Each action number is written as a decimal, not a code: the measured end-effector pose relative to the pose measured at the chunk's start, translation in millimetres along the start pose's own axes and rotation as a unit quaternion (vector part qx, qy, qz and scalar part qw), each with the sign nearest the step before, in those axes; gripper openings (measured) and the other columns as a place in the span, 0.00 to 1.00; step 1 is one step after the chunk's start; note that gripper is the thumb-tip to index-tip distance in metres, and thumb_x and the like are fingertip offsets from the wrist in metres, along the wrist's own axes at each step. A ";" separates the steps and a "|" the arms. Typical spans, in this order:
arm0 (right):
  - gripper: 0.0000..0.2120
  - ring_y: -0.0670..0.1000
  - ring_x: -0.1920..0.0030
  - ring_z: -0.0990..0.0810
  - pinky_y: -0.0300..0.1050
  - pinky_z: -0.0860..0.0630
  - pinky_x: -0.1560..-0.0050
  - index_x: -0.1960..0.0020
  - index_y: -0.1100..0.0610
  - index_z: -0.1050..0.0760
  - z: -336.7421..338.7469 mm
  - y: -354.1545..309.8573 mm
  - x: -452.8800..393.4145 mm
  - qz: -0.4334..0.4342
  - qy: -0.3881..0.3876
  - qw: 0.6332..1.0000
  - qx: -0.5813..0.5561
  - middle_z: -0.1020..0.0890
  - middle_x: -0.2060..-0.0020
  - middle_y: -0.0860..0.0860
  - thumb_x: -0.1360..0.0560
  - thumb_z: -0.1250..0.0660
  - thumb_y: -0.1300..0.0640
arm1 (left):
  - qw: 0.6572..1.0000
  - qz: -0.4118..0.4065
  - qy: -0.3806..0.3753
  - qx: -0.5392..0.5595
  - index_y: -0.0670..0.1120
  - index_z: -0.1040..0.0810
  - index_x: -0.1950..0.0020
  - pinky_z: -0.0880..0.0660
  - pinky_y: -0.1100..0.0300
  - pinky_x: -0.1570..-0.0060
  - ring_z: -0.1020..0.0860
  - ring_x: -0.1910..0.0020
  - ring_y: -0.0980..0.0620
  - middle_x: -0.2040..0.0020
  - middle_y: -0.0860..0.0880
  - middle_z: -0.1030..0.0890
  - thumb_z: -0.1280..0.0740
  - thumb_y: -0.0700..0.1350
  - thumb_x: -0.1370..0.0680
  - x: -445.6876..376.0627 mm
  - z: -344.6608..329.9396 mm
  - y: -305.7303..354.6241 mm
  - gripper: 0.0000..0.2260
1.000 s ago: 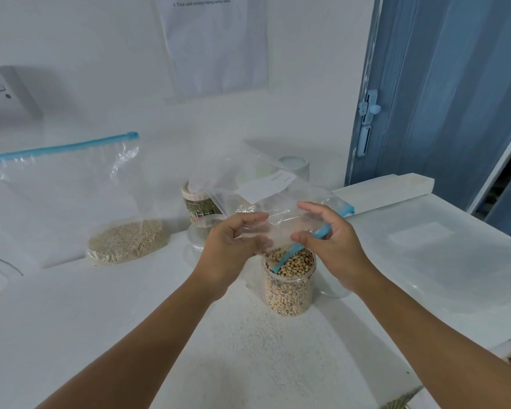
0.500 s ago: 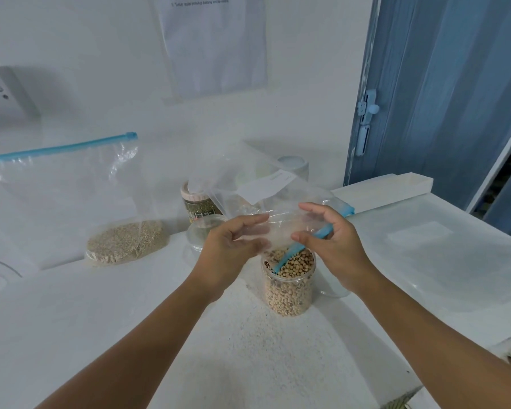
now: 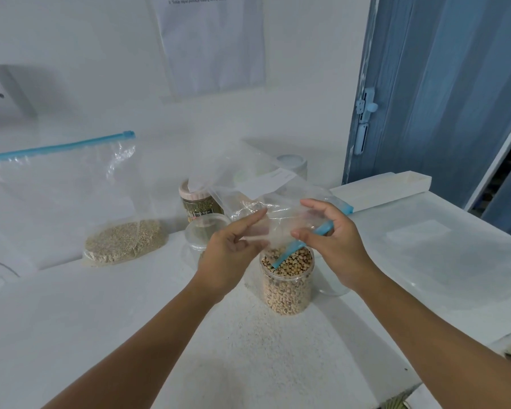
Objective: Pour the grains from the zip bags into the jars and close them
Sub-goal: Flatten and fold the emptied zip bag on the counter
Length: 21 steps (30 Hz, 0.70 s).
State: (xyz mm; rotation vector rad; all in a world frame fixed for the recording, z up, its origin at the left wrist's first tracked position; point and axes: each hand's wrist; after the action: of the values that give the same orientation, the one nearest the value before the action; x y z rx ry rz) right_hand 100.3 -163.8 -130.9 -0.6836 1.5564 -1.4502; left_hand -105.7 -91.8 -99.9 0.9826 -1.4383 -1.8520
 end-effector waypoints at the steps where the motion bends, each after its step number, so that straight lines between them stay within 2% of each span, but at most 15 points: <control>1: 0.24 0.35 0.41 0.22 0.42 0.18 0.40 0.36 0.38 0.23 0.2 -0.6 0.1 -0.002 0.002 1.000 -0.003 0.22 0.46 0.29 0.27 0.21 0.57 | 1.000 -0.007 0.001 -0.011 0.49 0.23 0.27 0.23 0.50 0.53 0.22 0.69 0.65 0.40 0.45 0.16 0.29 0.31 0.21 -0.3 -0.1 -0.5 0.25; 2: 0.25 0.38 0.40 0.22 0.43 0.18 0.40 0.36 0.39 0.23 0.1 -1.5 0.0 -0.004 0.004 1.000 -0.006 0.22 0.45 0.30 0.27 0.21 0.57 | 1.000 -0.013 0.004 -0.022 0.49 0.23 0.27 0.25 0.51 0.49 0.22 0.69 0.65 0.42 0.45 0.15 0.29 0.32 0.21 -0.6 -0.3 -0.8 0.25; 3: 0.25 0.40 0.40 0.22 0.44 0.18 0.40 0.35 0.40 0.23 0.1 -2.8 0.3 -0.005 0.005 1.000 -0.010 0.22 0.44 0.31 0.27 0.21 0.57 | 0.999 -0.016 0.009 -0.030 0.49 0.23 0.27 0.24 0.50 0.49 0.23 0.70 0.65 0.43 0.45 0.15 0.29 0.32 0.21 -0.9 -0.7 0.0 0.24; 5: 0.26 0.42 0.38 0.21 0.47 0.18 0.39 0.35 0.41 0.22 -0.5 -4.7 -0.1 -0.002 0.005 1.000 -0.026 0.21 0.43 0.34 0.28 0.20 0.57 | 0.999 -0.021 0.020 -0.035 0.49 0.22 0.28 0.21 0.52 0.61 0.22 0.70 0.64 0.45 0.45 0.14 0.30 0.32 0.21 -2.6 0.3 1.4 0.23; 6: 0.26 0.43 0.37 0.21 0.48 0.18 0.38 0.34 0.42 0.21 -0.8 -5.0 -0.5 -0.002 0.004 0.999 -0.034 0.20 0.43 0.36 0.29 0.20 0.58 | 0.999 -0.025 0.025 -0.038 0.49 0.21 0.29 0.21 0.61 0.65 0.21 0.69 0.63 0.46 0.46 0.14 0.30 0.32 0.21 -3.3 1.1 2.4 0.23; 8: 0.27 0.45 0.36 0.22 0.50 0.18 0.37 0.33 0.43 0.22 -1.7 -5.7 -0.9 -0.005 0.002 0.999 -0.038 0.20 0.42 0.38 0.29 0.19 0.58 | 0.998 -0.031 0.034 -0.042 0.52 0.20 0.31 0.21 0.68 0.57 0.16 0.60 0.59 0.48 0.48 0.13 0.29 0.32 0.21 -5.1 3.4 1.5 0.23; 10: 0.28 0.45 0.35 0.22 0.52 0.19 0.36 0.33 0.43 0.22 -2.1 -4.6 -1.3 -0.006 0.001 0.999 -0.037 0.20 0.41 0.39 0.29 0.19 0.58 | 0.998 -0.027 0.032 -0.049 0.53 0.20 0.31 0.21 0.67 0.54 0.15 0.56 0.57 0.47 0.49 0.13 0.28 0.32 0.21 -5.6 4.2 0.8 0.23; 13: 0.26 0.45 0.36 0.21 0.54 0.18 0.37 0.35 0.41 0.21 -3.0 -2.7 -1.1 -0.009 0.011 0.999 -0.041 0.20 0.41 0.38 0.28 0.20 0.59 | 0.998 -0.016 0.016 -0.052 0.50 0.21 0.28 0.23 0.72 0.63 0.20 0.67 0.63 0.45 0.47 0.14 0.28 0.32 0.22 -3.7 2.0 2.1 0.24; 15: 0.26 0.46 0.36 0.21 0.55 0.18 0.37 0.36 0.40 0.20 -2.8 -1.2 -1.5 -0.009 0.013 0.999 -0.050 0.19 0.42 0.39 0.29 0.20 0.59 | 0.998 -0.016 0.015 -0.057 0.49 0.22 0.27 0.25 0.73 0.67 0.23 0.70 0.64 0.44 0.46 0.15 0.28 0.32 0.22 -3.5 1.2 3.1 0.24; 18: 0.25 0.46 0.37 0.20 0.54 0.17 0.39 0.36 0.41 0.20 -1.7 -0.9 -1.8 -0.011 0.016 0.997 -0.073 0.19 0.43 0.39 0.28 0.20 0.60 | 0.998 -0.018 0.018 -0.063 0.49 0.22 0.27 0.27 0.73 0.69 0.24 0.72 0.63 0.46 0.45 0.15 0.29 0.32 0.21 -4.5 -0.6 5.2 0.24; 21: 0.25 0.46 0.38 0.20 0.52 0.17 0.40 0.37 0.42 0.20 -2.5 -1.2 -1.6 -0.018 0.019 0.995 -0.096 0.19 0.44 0.38 0.28 0.20 0.60 | 0.997 -0.030 0.023 -0.069 0.49 0.22 0.28 0.26 0.73 0.68 0.23 0.70 0.63 0.48 0.46 0.15 0.29 0.32 0.21 -4.9 -2.5 7.6 0.23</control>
State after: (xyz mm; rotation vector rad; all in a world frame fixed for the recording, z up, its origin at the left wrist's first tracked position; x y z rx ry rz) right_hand 98.6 -161.4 -129.5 -0.8032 1.7373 -1.3568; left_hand -100.8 -91.0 -92.0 1.0037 -1.2476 -1.9313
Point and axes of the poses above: each hand's wrist, its own x-axis away from the middle knuckle, its own z-axis out of the back of the hand, y = z × x
